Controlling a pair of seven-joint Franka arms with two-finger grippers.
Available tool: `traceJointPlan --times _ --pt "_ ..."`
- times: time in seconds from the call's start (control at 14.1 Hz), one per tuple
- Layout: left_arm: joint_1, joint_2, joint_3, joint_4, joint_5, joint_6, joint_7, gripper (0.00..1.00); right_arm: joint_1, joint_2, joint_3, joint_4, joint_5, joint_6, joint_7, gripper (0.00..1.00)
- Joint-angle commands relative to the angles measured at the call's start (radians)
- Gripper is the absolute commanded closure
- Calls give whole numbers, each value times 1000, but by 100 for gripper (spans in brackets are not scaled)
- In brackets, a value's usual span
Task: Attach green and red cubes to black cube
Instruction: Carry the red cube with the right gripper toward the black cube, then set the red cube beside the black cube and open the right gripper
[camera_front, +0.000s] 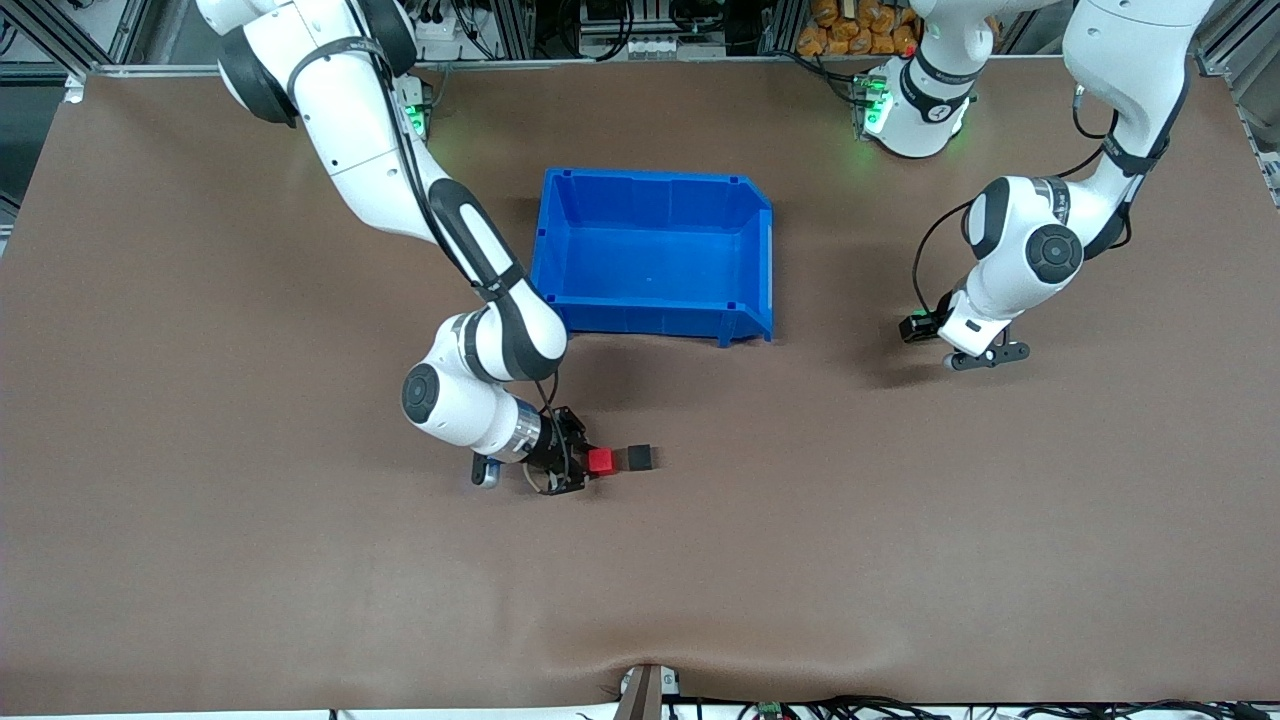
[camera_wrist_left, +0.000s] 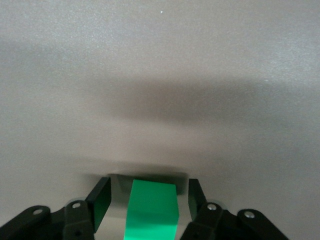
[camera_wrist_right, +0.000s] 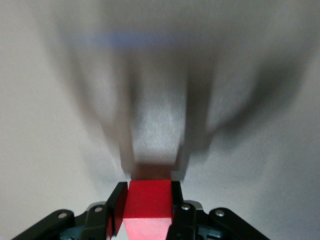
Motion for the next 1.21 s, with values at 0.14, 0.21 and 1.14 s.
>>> traceJointPlan --times 0.14,0.21,1.14 --pt "-13 -24 -1 -19 22 5 -31 44 65 37 -12 36 14 41 45 100" --pt "-13 -22 -1 -19 22 5 -31 50 77 40 -12 38 13 45 45 100" --pt "-17 10 -71 65 21 0 -279 100 -56 -75 -29 67 -222 -157 7 0"
